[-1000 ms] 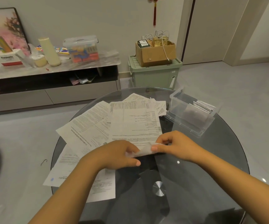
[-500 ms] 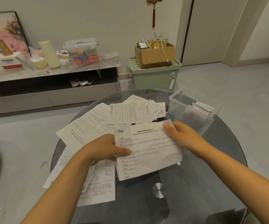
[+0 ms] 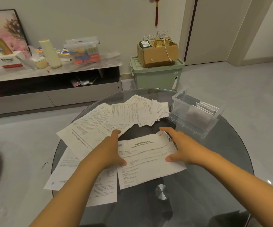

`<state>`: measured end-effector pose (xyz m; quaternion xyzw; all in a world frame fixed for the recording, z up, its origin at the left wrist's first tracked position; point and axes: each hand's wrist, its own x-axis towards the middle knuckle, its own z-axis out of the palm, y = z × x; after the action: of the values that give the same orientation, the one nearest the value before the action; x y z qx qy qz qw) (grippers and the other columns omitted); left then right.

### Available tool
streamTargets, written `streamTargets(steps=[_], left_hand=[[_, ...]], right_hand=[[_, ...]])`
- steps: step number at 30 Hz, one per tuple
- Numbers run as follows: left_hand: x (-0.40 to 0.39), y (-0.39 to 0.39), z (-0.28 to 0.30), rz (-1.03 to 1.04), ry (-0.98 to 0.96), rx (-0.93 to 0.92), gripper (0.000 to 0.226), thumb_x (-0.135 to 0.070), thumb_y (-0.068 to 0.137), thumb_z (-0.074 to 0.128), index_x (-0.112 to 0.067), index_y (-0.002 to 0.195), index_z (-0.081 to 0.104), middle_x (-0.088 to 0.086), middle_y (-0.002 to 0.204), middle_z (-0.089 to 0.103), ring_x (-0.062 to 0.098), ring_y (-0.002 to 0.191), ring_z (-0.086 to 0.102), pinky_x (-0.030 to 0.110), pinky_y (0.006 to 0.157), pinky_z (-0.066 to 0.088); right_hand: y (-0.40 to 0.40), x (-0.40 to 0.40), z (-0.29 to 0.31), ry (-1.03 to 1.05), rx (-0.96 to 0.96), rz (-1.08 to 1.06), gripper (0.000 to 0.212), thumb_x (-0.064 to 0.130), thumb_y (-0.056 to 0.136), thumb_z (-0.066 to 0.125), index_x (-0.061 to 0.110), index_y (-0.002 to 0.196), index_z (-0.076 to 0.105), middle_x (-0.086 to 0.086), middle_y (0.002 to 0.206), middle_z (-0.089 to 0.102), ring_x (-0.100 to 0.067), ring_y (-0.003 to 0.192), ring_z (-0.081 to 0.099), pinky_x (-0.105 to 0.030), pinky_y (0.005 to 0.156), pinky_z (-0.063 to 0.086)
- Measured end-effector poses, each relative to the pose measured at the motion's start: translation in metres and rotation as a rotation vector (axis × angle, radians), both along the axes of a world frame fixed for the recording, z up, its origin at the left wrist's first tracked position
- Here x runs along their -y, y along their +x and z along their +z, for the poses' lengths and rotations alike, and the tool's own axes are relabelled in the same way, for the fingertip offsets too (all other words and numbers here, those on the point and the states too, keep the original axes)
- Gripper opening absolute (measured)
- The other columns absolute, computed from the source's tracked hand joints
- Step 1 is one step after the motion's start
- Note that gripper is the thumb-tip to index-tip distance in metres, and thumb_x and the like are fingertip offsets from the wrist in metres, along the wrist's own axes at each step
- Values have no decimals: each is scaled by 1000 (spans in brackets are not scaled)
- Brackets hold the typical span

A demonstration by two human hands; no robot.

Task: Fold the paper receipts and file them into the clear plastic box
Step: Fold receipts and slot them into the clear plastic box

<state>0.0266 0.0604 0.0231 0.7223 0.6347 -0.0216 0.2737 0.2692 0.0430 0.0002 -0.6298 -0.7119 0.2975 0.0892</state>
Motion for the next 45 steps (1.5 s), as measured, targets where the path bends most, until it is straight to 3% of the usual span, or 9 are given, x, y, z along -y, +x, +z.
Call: streamTargets(steps=[3,9,14,24,28,30,33,36,45], left_hand=[[-1,2,-3,-5,77,-28,104,-28,72,80,-31,147,9,3,138,34,21,122,43,32,92,44],[15,14,5,-273,60,6,67,-46,73,74,-36,129,40,-12,132,29,9,118,35,26,98,38],[26,28,-1,-432,-48,-59,85,-51,72,73,-37,142,26,-12,143,18,12,132,26,33,105,35],[30,34,-4,-476,-23,-152,86,-41,77,68,-39,145,16,-7,148,11,19,133,24,36,101,40],[26,30,4,-482,-87,-109,68,-35,84,58,-36,144,27,-9,151,15,14,135,24,35,107,35],[22,26,10,-447,-114,-28,48,-32,86,53,-32,133,45,-8,146,31,12,127,36,29,102,36],[17,21,12,-363,-65,107,22,-27,85,49,-19,99,64,2,106,63,16,85,55,31,73,44],[10,16,8,-263,34,164,22,-26,89,50,-9,83,63,6,76,59,16,66,51,29,61,39],[-5,9,-9,-14,174,201,9,-30,85,64,-33,90,58,-12,92,61,2,78,57,20,69,45]], right_hand=[[3,4,3,28,86,-11,96,32,73,76,47,142,11,3,114,32,-13,93,47,-20,72,41],[4,13,11,221,176,238,63,43,72,73,43,129,45,13,122,34,-9,116,29,-19,96,28],[-1,19,5,85,176,400,65,49,69,75,44,127,47,13,131,33,-9,125,24,-24,105,29],[-7,25,12,179,286,462,49,51,79,64,44,126,49,9,137,36,-12,126,30,-24,100,30],[-4,25,18,173,199,416,29,43,85,56,34,112,65,13,124,57,-9,113,50,-21,90,42],[1,22,20,158,142,350,22,37,87,52,28,99,69,10,101,68,-10,90,60,-29,77,50],[3,16,20,198,135,276,20,30,87,50,17,86,64,-4,76,65,-18,67,56,-35,60,44],[6,11,19,218,67,202,12,27,85,53,18,83,62,-2,73,62,-16,66,54,-28,58,41],[11,-8,1,157,-102,-103,37,27,84,66,27,116,48,9,86,57,-5,73,54,-15,63,43]])
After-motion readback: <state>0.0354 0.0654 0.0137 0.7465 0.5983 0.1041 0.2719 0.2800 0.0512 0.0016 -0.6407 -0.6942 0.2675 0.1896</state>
